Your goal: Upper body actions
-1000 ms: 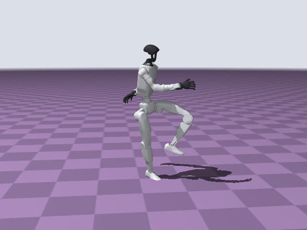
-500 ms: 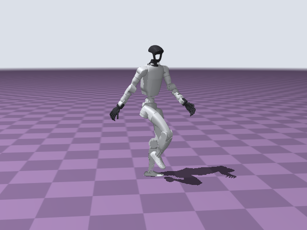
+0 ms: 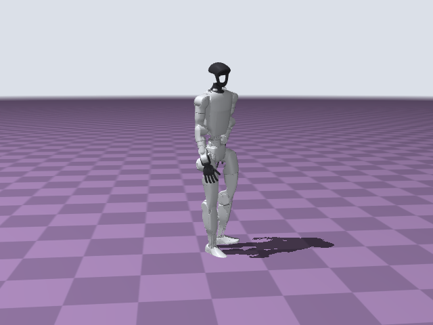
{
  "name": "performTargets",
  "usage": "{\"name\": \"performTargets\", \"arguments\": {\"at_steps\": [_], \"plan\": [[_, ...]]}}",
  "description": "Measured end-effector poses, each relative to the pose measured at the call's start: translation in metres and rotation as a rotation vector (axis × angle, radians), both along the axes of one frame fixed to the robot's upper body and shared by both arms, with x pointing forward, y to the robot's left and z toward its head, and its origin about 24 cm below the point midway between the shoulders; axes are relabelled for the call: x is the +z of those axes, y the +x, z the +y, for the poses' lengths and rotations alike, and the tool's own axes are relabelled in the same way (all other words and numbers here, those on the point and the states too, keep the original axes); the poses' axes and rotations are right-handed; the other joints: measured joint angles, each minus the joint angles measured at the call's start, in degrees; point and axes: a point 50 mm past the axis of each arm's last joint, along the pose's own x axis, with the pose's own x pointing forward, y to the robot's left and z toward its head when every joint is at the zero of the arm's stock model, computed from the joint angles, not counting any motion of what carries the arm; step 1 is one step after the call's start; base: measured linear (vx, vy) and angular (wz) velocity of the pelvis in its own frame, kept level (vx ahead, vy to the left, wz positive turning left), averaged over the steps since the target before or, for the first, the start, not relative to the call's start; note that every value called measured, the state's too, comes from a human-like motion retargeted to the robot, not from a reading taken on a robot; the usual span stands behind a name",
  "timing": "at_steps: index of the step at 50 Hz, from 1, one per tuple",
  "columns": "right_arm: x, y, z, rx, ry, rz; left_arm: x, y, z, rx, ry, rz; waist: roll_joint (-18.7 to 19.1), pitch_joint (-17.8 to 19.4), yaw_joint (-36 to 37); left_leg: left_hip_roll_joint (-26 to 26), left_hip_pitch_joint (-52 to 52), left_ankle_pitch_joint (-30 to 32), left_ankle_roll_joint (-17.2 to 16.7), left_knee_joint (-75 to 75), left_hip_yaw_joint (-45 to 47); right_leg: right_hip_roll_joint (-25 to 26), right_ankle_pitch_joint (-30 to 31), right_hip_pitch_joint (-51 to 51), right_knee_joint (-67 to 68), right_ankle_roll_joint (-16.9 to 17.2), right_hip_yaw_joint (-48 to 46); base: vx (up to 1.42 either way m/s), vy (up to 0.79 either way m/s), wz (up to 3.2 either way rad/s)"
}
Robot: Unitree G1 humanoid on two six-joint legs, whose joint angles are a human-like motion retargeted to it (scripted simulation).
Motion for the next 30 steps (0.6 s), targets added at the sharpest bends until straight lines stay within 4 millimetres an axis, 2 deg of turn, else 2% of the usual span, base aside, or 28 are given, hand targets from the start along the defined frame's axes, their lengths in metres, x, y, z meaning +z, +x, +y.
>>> {"name": "performTargets", "arguments": {"at_steps": [2,3,7,10,13,17,20,23,30], "plan": [[-0.001,-0.006,-0.008,0.076,-0.078,0.002,0.0,0.002,-0.002,0.01,-0.02,0.029,0.7,-1.0,-1.3,0.4,-0.6,-0.2,-0.5,-0.2,0.2,-0.4,-0.3,-0.2,0.0,0.4,-1.0,-0.02,-0.06,0.72],[-0.004,-0.015,-0.013,0.087,-0.115,0.026,0.001,0.002,-0.002,-0.003,-0.028,0.044,1.0,-1.9,-1.5,0.5,-1.1,-0.3,-0.7,-0.3,-0.4,-0.4,-0.5,-0.2,-0.1,0.2,-1.8,0.14,-0.03,0.9],[-0.016,-0.074,-0.031,0.002,-0.219,0.245,-0.002,0.016,-0.001,-0.113,-0.052,-0.005,1.5,-5.1,2.6,0.3,-2.2,-0.5,-1.8,-0.8,-2.9,-0.1,-1.5,-0.2,-0.1,-0.5,-3.5,0.16,-0.02,0.59],[-0.021,-0.117,-0.031,-0.169,-0.272,0.42,-0.007,0.048,-0.003,-0.206,-0.065,-0.117,1.2,-5.1,5.1,-0.4,-2.0,0.2,-1.5,-1.8,-4.0,-0.4,-2.1,0.4,0.0,-0.6,-4.5,-0.09,-0.04,0.32],[-0.018,-0.153,-0.03,-0.348,-0.292,0.584,-0.01,0.081,-0.007,-0.31,-0.046,-0.229,1.9,-5.8,4.5,-0.8,-2.4,0.4,-1.3,-2.2,-5.9,-0.4,-2.8,1.1,-0.1,-0.7,-5.9,-0.04,0.03,0.51],[-0.014,-0.188,-0.022,-0.433,-0.269,0.733,-0.011,0.11,-0.009,-0.447,-0.012,-0.333,2.2,-7.4,3.5,-1.3,-2.8,0.3,-1.0,-2.4,-7.4,-0.8,-3.3,1.6,-0.3,-0.6,-7.7,0.1,0.04,0.32],[-0.014,-0.192,-0.018,-0.416,-0.252,0.74,-0.01,0.125,-0.008,-0.517,-0.001,-0.386,2.4,-7.9,3.3,-1.4,-2.8,0.2,-1.0,-2.6,-7.7,-0.8,-3.6,1.6,-0.1,-0.6,-8.0,0.02,0.0,0.05],[-0.017,-0.182,-0.019,-0.365,-0.258,0.697,-0.01,0.129,-0.005,-0.536,0.002,-0.399,2.8,-7.9,2.8,-1.2,-2.3,0.0,-0.9,-3.0,-7.1,-0.5,-3.4,1.5,0.0,-0.6,-7.7,0.0,0.0,-0.16],[-0.021,-0.139,-0.022,-0.223,-0.25,0.571,-0.011,0.105,0.009,-0.486,0.013,-0.286,4.0,-8.6,1.2,0.0,-1.4,-0.7,-1.5,-2.9,-3.9,0.4,-2.4,0.4,0.2,-0.8,-5.5,0.03,-0.02,-0.41]]}}
